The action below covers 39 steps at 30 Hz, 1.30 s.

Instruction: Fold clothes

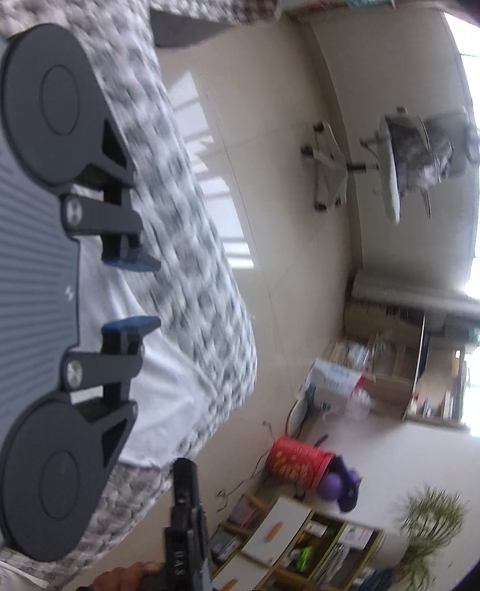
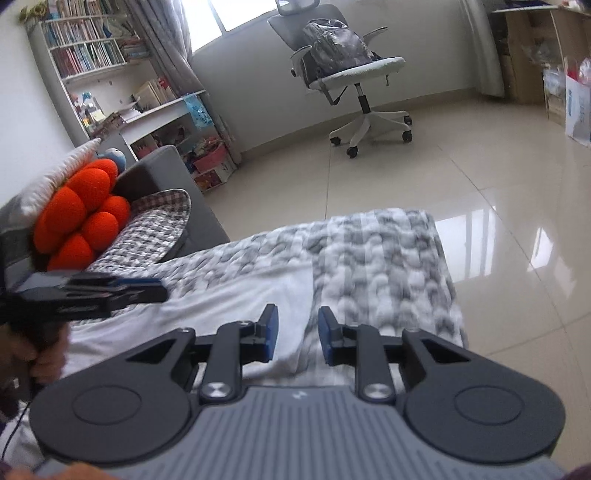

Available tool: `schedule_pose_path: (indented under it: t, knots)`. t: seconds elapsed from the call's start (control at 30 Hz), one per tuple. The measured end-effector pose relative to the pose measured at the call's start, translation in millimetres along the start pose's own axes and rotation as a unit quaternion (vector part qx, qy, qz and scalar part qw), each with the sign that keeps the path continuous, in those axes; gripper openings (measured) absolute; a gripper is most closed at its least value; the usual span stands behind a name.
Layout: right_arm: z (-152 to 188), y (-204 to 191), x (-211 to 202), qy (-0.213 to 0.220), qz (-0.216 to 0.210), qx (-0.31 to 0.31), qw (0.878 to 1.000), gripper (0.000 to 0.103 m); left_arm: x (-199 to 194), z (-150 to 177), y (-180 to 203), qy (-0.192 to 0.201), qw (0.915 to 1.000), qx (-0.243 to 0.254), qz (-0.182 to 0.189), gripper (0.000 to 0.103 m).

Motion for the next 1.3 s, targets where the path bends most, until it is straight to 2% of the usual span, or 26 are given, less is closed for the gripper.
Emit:
schedule_pose_path:
  t: [0.27,0.37,0.47,0.7,0.77,0.87,1.1,1.2,1.3]
  knots:
    - [21,-15,3,0.003,-0.001,-0.019,1.000,0.026,41,-17,34,0.008,0.9993,0.026,0.027,0.028]
    - [21,-15,8,0.014,0.003,-0.019,1.000,0.022,52,-21,40,0.014,0.9991,0.033,0.022,0.028]
    - [20,-14,9,0.018,0.011,-0.013,1.000,0.013,58,-25,41,0.019,0.9991,0.028,0.026,0.028]
    - [21,-18,11,0.022,0.023,-0.028,0.999,0.010,62,-28,48,0.014,0.9981,0.031,0.052,0.026]
    - [21,-19,11,0.024,0.026,-0.030,0.999,0.009,65,-29,50,0.013,0.9981,0.034,0.050,0.023]
    - [20,-20,12,0.027,0.030,-0.033,0.999,0.004,66,-29,51,0.015,0.9984,0.029,0.046,0.001]
    - [17,-22,10,0.043,0.041,-0.047,0.997,0.001,60,-32,48,0.059,0.9975,0.007,0.039,0.001]
    - [12,-19,12,0.050,0.049,-0.046,0.997,0.001,66,-33,49,0.055,0.9980,0.012,0.030,0.001]
    - [13,-13,21,0.035,0.059,-0.037,0.997,0.001,76,-32,48,0.038,0.9988,0.012,0.028,0.001]
Point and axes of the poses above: each gripper's, at about its wrist camera, not at the fingertips, and x roughly the way its jaws point, y to its right, z to its underside, the point moved 2 cm from there along x, roughly the way its jaws point, and after that the axes turned 7 degrees about x, right-handed, at the moved point
